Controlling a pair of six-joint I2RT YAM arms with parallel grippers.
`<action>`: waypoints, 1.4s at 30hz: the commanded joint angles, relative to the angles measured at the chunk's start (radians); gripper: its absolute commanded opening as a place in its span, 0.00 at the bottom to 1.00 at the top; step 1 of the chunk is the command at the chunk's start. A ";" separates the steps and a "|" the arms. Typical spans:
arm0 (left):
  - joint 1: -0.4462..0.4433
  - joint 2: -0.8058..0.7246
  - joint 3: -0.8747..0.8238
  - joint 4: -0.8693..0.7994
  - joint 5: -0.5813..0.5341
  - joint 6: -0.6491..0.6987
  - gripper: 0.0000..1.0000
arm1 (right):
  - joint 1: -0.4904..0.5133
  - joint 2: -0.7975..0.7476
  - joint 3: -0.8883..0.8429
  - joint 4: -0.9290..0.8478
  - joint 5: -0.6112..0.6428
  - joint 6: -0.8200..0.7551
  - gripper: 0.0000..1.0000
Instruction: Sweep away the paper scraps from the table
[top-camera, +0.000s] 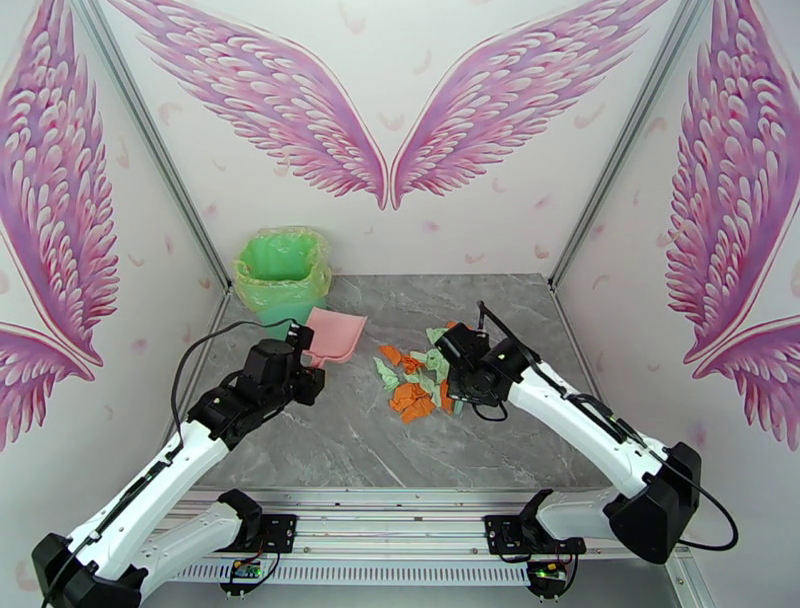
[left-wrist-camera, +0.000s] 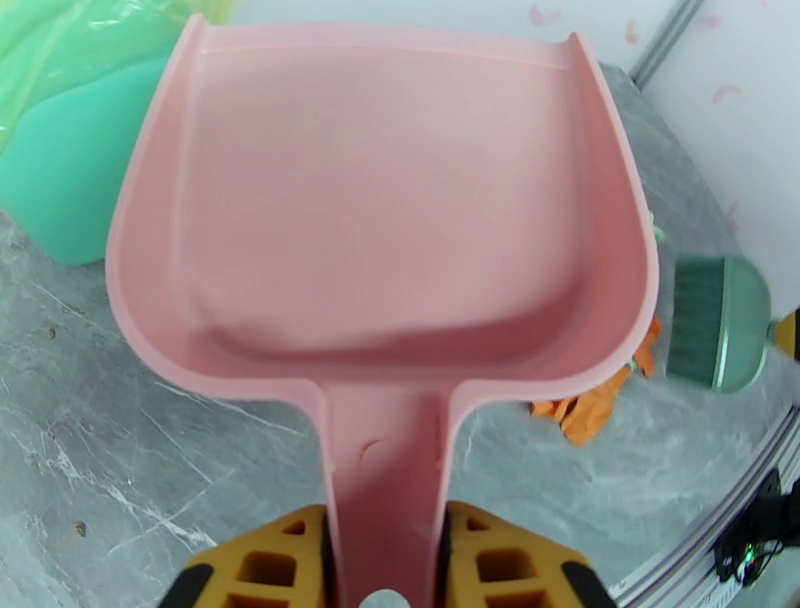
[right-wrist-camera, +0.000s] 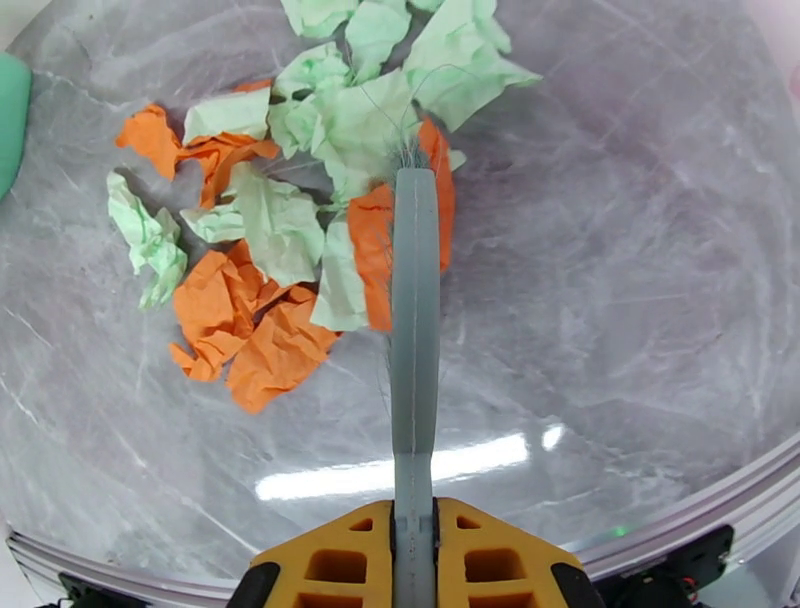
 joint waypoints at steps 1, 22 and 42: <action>-0.075 0.046 0.097 -0.143 -0.028 0.043 0.00 | -0.003 -0.045 0.098 -0.118 0.126 -0.088 0.00; -0.572 0.151 -0.079 -0.188 -0.116 -0.245 0.00 | -0.320 0.331 0.481 0.194 0.199 -0.912 0.00; -0.581 0.379 -0.116 -0.065 -0.125 -0.166 0.00 | -0.321 0.640 0.508 0.237 0.254 -1.132 0.00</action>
